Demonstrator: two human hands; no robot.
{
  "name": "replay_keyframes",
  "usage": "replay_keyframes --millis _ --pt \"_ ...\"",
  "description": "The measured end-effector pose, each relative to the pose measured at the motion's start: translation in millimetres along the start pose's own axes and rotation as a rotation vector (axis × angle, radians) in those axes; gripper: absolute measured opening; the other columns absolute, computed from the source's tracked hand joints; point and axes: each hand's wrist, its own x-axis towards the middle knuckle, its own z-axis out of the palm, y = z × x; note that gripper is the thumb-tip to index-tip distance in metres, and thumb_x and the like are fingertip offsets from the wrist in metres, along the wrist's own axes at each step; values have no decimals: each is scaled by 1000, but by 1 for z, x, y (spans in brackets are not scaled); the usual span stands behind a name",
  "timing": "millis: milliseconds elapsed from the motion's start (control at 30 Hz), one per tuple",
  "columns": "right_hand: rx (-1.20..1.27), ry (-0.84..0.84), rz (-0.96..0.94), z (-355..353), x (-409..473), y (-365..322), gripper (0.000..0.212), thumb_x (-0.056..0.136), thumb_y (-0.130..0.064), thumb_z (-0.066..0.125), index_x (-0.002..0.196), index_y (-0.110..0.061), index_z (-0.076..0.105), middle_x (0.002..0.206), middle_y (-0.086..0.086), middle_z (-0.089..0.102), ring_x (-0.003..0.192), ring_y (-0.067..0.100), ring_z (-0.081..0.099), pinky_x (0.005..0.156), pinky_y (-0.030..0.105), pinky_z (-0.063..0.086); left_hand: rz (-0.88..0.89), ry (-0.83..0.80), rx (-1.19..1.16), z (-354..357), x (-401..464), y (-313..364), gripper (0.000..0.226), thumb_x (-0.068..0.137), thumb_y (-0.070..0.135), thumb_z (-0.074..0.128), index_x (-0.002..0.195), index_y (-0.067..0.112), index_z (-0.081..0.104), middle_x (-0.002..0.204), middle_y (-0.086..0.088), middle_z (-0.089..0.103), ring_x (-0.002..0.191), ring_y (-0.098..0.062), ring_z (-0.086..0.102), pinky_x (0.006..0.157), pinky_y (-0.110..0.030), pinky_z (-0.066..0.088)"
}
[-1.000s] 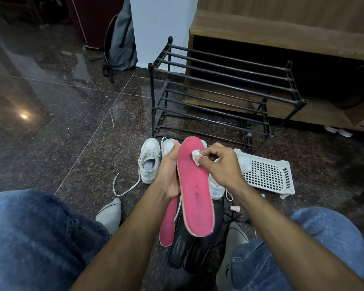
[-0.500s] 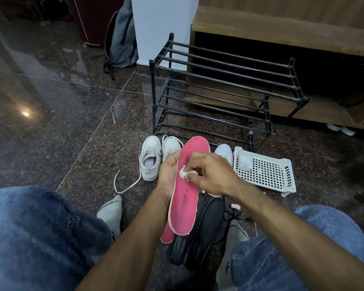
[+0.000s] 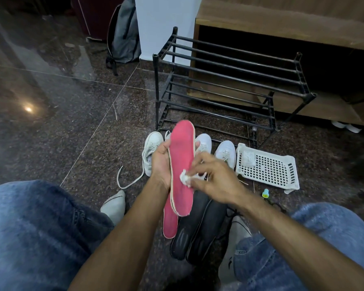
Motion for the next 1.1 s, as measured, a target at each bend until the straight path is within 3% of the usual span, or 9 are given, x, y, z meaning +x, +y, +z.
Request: replay_keyframes --millis 167,233,333,400,467,633,800,967,1100 --pt "463 267 364 12 15 -10 6 79 -15 79 76 -20 76 98 -9 60 84 26 68 71 51 58 114 4 -51 4 7 9 78 78 44 58 143 3 41 138 -18 42 115 -32 46 114 -46 27" --pt "479 318 395 16 22 -12 8 80 -18 77 73 -20 76 83 -5 70 76 27 70 69 51 57 81 6 -5 3 4 5 82 77 49 58 144 5 41 136 -17 42 116 -30 47 111 -44 33" --pt "458 378 437 18 32 -9 6 80 -22 77 74 -20 76 74 -7 71 69 17 68 68 49 58 38 -10 63 0 -8 -12 65 83 49 52 126 1 57 112 -15 64 97 -27 65 83 -38 54" --pt "205 319 349 17 32 -7 7 83 -27 74 79 -23 77 83 -10 69 71 12 64 67 41 56 10 -31 43 -4 -11 -20 52 90 45 48 111 0 63 97 -17 69 86 -28 70 75 -38 59" --pt "-119 186 139 13 27 -14 9 87 -29 69 90 -26 77 94 -12 65 81 9 59 67 31 49 3 -64 -10 -3 -12 -17 54 93 47 43 110 -1 62 102 -20 68 92 -30 68 83 -43 58" --pt "-183 -2 -178 7 4 -26 13 83 -19 68 92 -20 77 90 -10 65 78 11 61 66 33 51 -27 -106 -1 -7 0 -7 56 94 53 35 98 0 54 95 -19 70 108 -30 65 115 -44 32" --pt "-339 136 -99 1 24 -19 17 86 -28 62 95 -22 76 92 -5 64 79 23 63 67 42 54 -48 -177 -31 -6 -1 -17 51 92 45 44 96 2 71 94 -13 69 88 -26 69 88 -38 54" --pt "-223 49 -180 14 10 -35 30 83 -33 50 91 -21 77 88 -5 66 76 21 64 62 38 53 -38 -182 -57 -8 -1 -1 51 84 49 45 93 1 58 120 -28 62 112 -33 63 99 -48 45" --pt "-307 40 -112 5 17 -30 18 88 -25 60 95 -21 75 96 -6 65 83 21 63 70 43 53 -60 -165 -34 -12 1 -8 50 87 47 47 104 1 58 135 -18 48 111 -31 60 94 -45 51"
